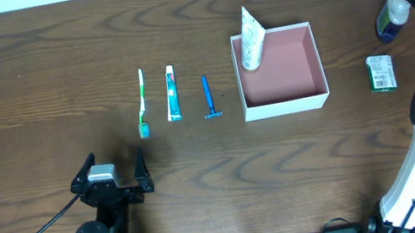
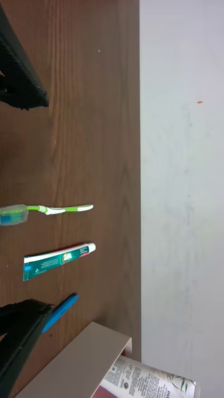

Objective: Pack container
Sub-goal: 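Move the right gripper to the pump soap bottle and grasp it, then lift the soap bottle into the box and open the right gripper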

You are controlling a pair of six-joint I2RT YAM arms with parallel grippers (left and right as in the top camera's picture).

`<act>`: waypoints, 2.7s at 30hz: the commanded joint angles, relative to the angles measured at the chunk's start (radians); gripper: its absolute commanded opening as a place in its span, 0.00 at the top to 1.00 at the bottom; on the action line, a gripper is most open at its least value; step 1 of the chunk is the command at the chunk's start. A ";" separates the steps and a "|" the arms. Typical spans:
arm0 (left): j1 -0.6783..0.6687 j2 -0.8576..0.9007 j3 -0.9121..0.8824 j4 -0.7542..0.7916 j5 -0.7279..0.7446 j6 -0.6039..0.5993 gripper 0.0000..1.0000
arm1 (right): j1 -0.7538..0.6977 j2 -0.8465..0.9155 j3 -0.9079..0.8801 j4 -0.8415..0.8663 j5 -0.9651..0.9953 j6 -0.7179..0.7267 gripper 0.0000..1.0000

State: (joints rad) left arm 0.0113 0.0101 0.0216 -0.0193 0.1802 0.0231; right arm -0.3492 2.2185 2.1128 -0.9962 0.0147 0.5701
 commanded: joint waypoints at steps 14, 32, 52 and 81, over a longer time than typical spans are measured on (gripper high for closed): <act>0.003 -0.006 -0.018 -0.032 0.014 0.002 0.02 | 0.054 -0.003 0.386 -0.278 -0.048 -0.149 0.75; 0.003 -0.006 -0.018 -0.032 0.014 0.002 0.02 | 0.357 -0.002 0.620 -0.610 -0.199 -0.295 0.75; 0.003 -0.006 -0.018 -0.032 0.014 0.002 0.02 | 0.516 -0.001 0.439 -0.555 -0.121 -0.278 0.74; 0.003 -0.006 -0.018 -0.032 0.014 0.002 0.02 | 0.534 -0.001 0.155 -0.335 -0.162 -0.267 0.51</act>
State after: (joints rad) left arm 0.0113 0.0101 0.0216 -0.0193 0.1802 0.0231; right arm 0.1780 2.2246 2.2616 -1.3338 -0.1352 0.3031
